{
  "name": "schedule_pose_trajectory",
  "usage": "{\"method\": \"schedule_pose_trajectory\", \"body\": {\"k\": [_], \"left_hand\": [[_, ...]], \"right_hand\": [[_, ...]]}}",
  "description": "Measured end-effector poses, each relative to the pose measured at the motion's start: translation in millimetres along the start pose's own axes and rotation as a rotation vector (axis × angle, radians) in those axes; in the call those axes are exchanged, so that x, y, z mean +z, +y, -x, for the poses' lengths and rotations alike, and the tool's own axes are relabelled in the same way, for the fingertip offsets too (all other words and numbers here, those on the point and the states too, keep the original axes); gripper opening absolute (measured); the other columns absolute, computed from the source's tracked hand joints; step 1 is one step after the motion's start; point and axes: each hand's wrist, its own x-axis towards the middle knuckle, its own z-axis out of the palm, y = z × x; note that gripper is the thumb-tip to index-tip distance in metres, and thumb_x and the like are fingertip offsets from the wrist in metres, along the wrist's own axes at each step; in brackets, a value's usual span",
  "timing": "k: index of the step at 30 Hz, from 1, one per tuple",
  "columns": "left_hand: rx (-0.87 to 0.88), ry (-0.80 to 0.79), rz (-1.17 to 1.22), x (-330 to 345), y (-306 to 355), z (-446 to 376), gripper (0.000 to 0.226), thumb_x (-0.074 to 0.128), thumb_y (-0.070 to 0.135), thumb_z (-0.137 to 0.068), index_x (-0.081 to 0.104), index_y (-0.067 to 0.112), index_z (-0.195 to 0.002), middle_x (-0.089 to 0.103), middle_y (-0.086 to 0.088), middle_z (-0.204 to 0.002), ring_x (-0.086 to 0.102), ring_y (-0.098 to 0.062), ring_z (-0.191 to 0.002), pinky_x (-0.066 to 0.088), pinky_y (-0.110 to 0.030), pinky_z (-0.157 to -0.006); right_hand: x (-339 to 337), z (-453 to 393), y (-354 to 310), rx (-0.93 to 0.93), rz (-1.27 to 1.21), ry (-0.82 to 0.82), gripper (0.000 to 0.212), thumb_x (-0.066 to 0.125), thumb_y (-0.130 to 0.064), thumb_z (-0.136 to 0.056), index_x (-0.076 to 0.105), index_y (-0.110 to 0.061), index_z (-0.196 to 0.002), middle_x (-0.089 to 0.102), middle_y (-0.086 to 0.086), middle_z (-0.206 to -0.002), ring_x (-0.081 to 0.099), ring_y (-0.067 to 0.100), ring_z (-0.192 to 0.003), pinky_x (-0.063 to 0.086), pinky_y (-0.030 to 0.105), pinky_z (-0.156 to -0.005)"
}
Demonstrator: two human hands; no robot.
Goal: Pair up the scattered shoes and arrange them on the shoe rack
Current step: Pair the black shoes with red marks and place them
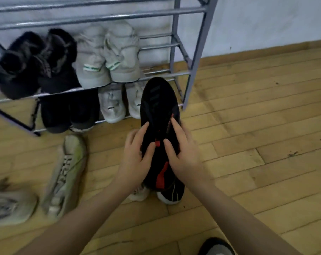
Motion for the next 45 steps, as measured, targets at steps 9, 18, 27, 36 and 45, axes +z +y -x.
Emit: {"method": "schedule_pose_trajectory", "body": {"k": [9,18,27,36,45], "left_hand": [[-0.164,0.122,-0.105,-86.5,-58.6,51.4,0.054,0.046,0.028,-0.095,0.023,0.03,-0.145,0.026,0.004,-0.142,0.031,0.003,-0.12,0.032,-0.007,-0.096],[-0.292,0.022,-0.544,-99.5,-133.3,70.2,0.048,0.045,0.031,-0.095,0.039,0.017,-0.14,0.052,-0.011,-0.128,0.052,-0.034,-0.109,0.042,-0.044,-0.088],[-0.311,-0.1,-0.809,-111.3,-157.0,56.3,0.049,0.033,0.045,-0.087,0.059,0.023,-0.122,0.055,-0.006,-0.13,0.051,-0.036,-0.112,0.041,-0.048,-0.088],[-0.352,0.207,-0.701,-171.8,-160.5,37.7,0.042,0.036,0.037,-0.09,0.057,0.018,-0.12,0.056,-0.008,-0.129,0.051,-0.035,-0.112,0.038,-0.049,-0.087],[-0.61,0.492,-0.695,-260.6,-176.3,86.8,0.047,0.033,0.039,-0.091,0.055,0.018,-0.126,0.054,-0.007,-0.132,0.046,-0.034,-0.118,0.032,-0.049,-0.094]], "right_hand": [[88.4,11.4,-62.3,-0.154,0.078,-0.244,0.056,0.028,-0.049,-0.095,0.021,-0.03,-0.147,0.029,0.005,-0.153,0.025,0.015,-0.14,0.026,0.033,-0.1],[150.0,12.5,-57.6,-0.073,0.417,-0.578,0.054,0.025,-0.049,-0.098,0.009,-0.037,-0.148,0.018,0.005,-0.156,0.02,0.028,-0.139,0.011,0.047,-0.111],[167.0,3.7,-47.1,-0.165,0.648,-0.581,0.063,0.011,-0.051,-0.089,0.039,-0.028,-0.14,0.044,0.005,-0.141,0.037,0.03,-0.125,0.024,0.044,-0.1],[200.6,-47.7,-106.2,-0.379,0.489,-0.547,0.04,0.038,-0.034,-0.094,0.056,-0.017,-0.126,0.055,0.003,-0.129,0.05,0.028,-0.112,0.028,0.039,-0.088],[286.0,-47.0,-202.3,-0.622,0.416,-0.755,0.033,0.036,-0.031,-0.099,0.051,-0.022,-0.127,0.056,-0.004,-0.124,0.049,0.024,-0.114,0.031,0.038,-0.089]]}}
